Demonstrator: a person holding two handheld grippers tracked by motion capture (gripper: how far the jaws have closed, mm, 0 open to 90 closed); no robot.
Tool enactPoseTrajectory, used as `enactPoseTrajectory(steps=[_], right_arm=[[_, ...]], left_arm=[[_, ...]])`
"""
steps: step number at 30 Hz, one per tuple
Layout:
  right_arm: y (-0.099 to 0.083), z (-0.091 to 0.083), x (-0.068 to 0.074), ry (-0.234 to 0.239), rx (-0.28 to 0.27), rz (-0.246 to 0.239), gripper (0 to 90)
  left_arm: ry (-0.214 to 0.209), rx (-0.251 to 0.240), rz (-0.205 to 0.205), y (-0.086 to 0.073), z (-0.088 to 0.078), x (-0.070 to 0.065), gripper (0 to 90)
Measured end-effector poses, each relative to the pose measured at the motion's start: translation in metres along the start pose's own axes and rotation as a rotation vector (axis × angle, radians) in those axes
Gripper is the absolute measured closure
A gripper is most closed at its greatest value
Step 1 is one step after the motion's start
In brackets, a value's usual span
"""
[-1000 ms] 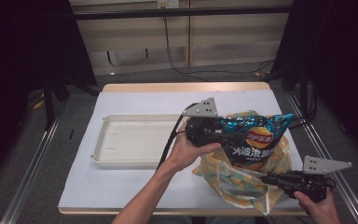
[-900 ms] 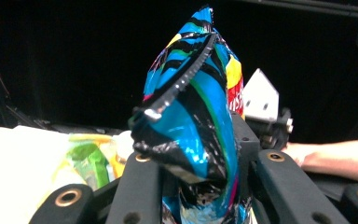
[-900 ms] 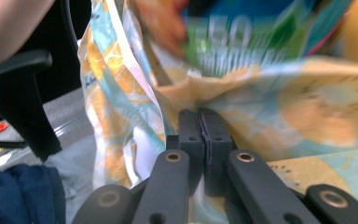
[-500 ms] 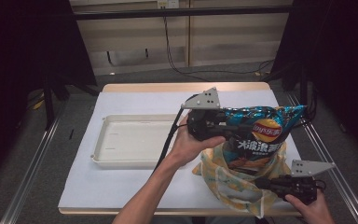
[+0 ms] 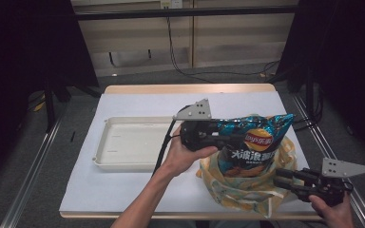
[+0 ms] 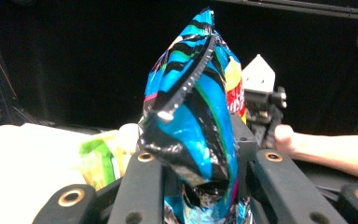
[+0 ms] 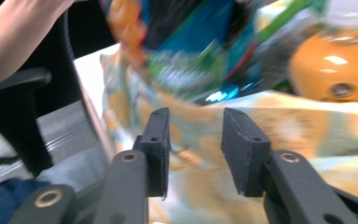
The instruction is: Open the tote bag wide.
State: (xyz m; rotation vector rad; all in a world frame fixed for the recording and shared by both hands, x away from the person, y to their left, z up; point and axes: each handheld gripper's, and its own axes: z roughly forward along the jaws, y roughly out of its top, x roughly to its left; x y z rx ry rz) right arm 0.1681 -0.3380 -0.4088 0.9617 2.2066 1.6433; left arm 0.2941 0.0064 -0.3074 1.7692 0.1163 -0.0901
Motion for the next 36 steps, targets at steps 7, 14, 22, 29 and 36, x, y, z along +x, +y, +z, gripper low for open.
enactPoseTrajectory(steps=[7,14,22,29,36], right_arm=[[0.012,0.004,-0.008,-0.074,-0.050,0.016,67.5],[0.015,0.023,-0.018,-0.144,-0.023,0.047,44.1],[0.006,0.030,-0.023,-0.119,0.035,0.047,71.8],[-0.010,0.032,-0.018,-0.052,0.102,0.060,90.0],[-0.017,0.035,-0.014,-0.050,0.152,0.056,90.0]], left_arm=[[-0.010,0.010,-0.030,-0.019,0.004,0.002,72.6],[-0.017,0.015,-0.025,-0.020,0.007,-0.001,72.8],[-0.016,-0.017,-0.022,-0.013,0.004,0.001,73.1],[0.009,-0.028,-0.016,0.002,0.004,0.006,73.6],[0.011,-0.075,-0.018,0.018,0.004,0.006,73.8]])
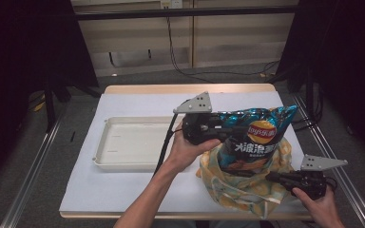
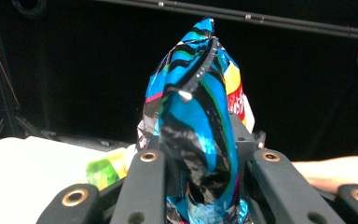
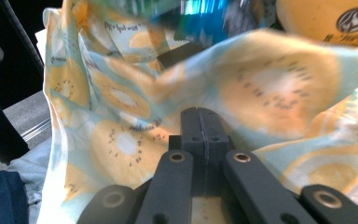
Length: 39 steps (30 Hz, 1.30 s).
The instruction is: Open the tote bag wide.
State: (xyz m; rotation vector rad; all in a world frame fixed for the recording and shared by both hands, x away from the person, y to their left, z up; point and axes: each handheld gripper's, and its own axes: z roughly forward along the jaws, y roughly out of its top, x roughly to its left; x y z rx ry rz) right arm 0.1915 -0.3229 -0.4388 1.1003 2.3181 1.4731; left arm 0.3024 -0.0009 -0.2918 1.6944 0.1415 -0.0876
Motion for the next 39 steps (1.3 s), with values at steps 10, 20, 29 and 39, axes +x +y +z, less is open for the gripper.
enactPoseTrajectory(steps=[10,20,29,39], right_arm=[[-0.002,-0.001,0.000,0.004,-0.003,-0.008,90.0],[0.001,-0.010,0.005,0.035,-0.069,-0.037,86.1],[0.002,-0.016,0.010,0.044,-0.130,-0.051,76.6],[0.003,-0.016,0.011,0.006,-0.143,-0.042,55.2]], left_arm=[[-0.006,-0.020,0.009,0.016,-0.008,-0.002,74.1],[-0.004,-0.010,0.028,0.032,-0.016,-0.004,74.1],[0.031,-0.022,0.053,0.045,-0.036,-0.001,74.4],[0.095,-0.030,-0.005,0.029,-0.066,0.015,74.4]])
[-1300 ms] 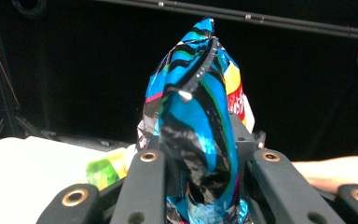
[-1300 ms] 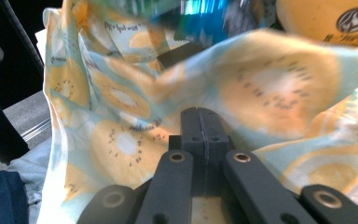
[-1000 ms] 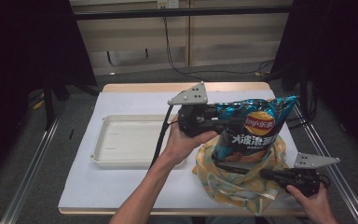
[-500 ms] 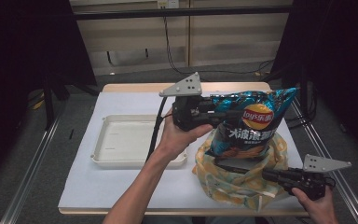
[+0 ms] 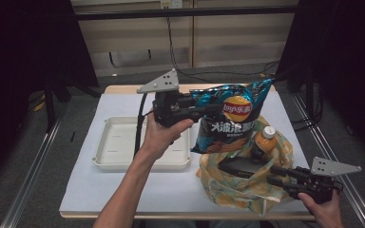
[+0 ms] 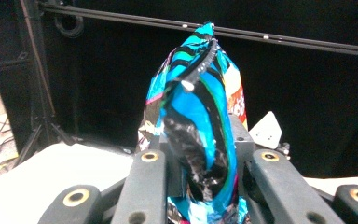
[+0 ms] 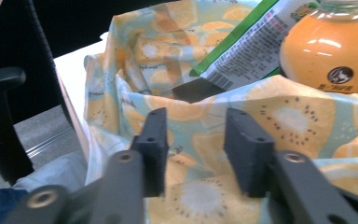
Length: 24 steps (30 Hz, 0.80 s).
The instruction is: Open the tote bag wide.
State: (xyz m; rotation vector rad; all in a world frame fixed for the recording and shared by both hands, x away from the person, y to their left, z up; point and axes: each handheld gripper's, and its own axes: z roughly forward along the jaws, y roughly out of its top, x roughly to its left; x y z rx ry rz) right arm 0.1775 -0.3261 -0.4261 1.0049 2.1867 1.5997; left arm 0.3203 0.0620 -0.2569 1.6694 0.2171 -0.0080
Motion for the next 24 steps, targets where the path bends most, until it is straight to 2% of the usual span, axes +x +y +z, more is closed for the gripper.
enactPoseTrajectory(steps=[3,4,5,6,8,10,13,16,19,21,24], right_arm=[[0.001,0.000,0.001,-0.008,-0.013,0.003,46.0],[0.001,0.000,0.000,-0.013,-0.022,0.001,40.0],[0.001,0.000,0.000,-0.013,-0.022,0.001,40.0],[0.002,0.000,0.001,-0.019,-0.028,0.003,35.3],[0.002,0.000,0.001,-0.017,-0.030,0.009,33.3],[0.005,0.001,0.002,-0.024,-0.044,0.011,27.3],[0.006,0.001,0.005,-0.040,-0.060,0.012,22.3],[0.006,0.000,0.007,-0.055,-0.064,0.011,20.2],[0.007,-0.001,0.011,-0.073,-0.072,0.000,15.4],[0.007,-0.003,0.013,-0.097,-0.070,0.007,8.1],[0.006,-0.006,0.012,-0.110,-0.076,0.006,8.7]], left_arm=[[0.022,0.007,-0.003,-0.003,-0.008,0.004,74.4],[0.031,0.006,-0.007,-0.005,-0.014,0.007,74.4],[0.031,0.006,-0.007,-0.005,-0.014,0.007,74.3],[0.035,0.006,-0.006,-0.006,-0.017,0.009,74.3],[0.043,0.001,-0.009,-0.008,-0.024,0.013,74.3],[0.058,-0.007,-0.023,-0.010,-0.030,0.015,74.3],[0.090,0.003,-0.021,-0.015,-0.044,0.023,74.3],[0.105,-0.011,-0.032,-0.018,-0.051,0.026,74.3],[0.124,-0.002,-0.036,-0.022,-0.059,0.030,74.3],[0.136,0.008,-0.037,-0.024,-0.063,0.034,74.3],[0.159,0.005,-0.049,-0.027,-0.070,0.038,74.3]])
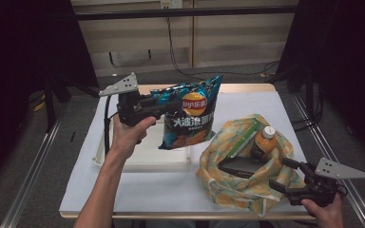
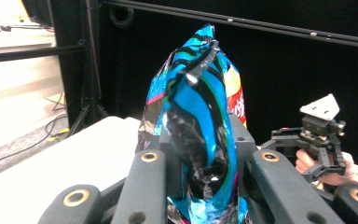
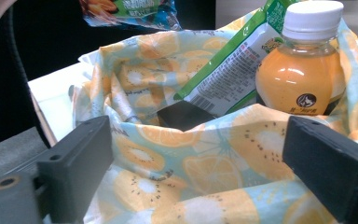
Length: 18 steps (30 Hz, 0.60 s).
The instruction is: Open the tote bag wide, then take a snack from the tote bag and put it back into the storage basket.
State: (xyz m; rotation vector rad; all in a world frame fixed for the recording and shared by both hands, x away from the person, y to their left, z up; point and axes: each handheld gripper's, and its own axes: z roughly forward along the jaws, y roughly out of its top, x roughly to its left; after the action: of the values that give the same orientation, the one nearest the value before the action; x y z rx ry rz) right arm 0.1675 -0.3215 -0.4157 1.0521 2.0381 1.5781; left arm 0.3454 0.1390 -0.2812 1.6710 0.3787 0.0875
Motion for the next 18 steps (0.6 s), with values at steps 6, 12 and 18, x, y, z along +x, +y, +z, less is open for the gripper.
enactPoseTrajectory(steps=[6,12,18], right_arm=[[-0.001,-0.001,-0.002,0.006,0.005,0.001,8.0],[-0.001,0.000,-0.001,0.010,0.012,0.004,8.8],[-0.001,0.000,-0.001,0.015,0.018,0.003,9.5]], left_arm=[[0.030,0.001,-0.026,-0.005,-0.011,0.014,74.3],[0.042,0.010,-0.039,-0.010,-0.017,0.028,74.3],[0.086,0.026,-0.062,-0.018,-0.022,0.044,74.2]])
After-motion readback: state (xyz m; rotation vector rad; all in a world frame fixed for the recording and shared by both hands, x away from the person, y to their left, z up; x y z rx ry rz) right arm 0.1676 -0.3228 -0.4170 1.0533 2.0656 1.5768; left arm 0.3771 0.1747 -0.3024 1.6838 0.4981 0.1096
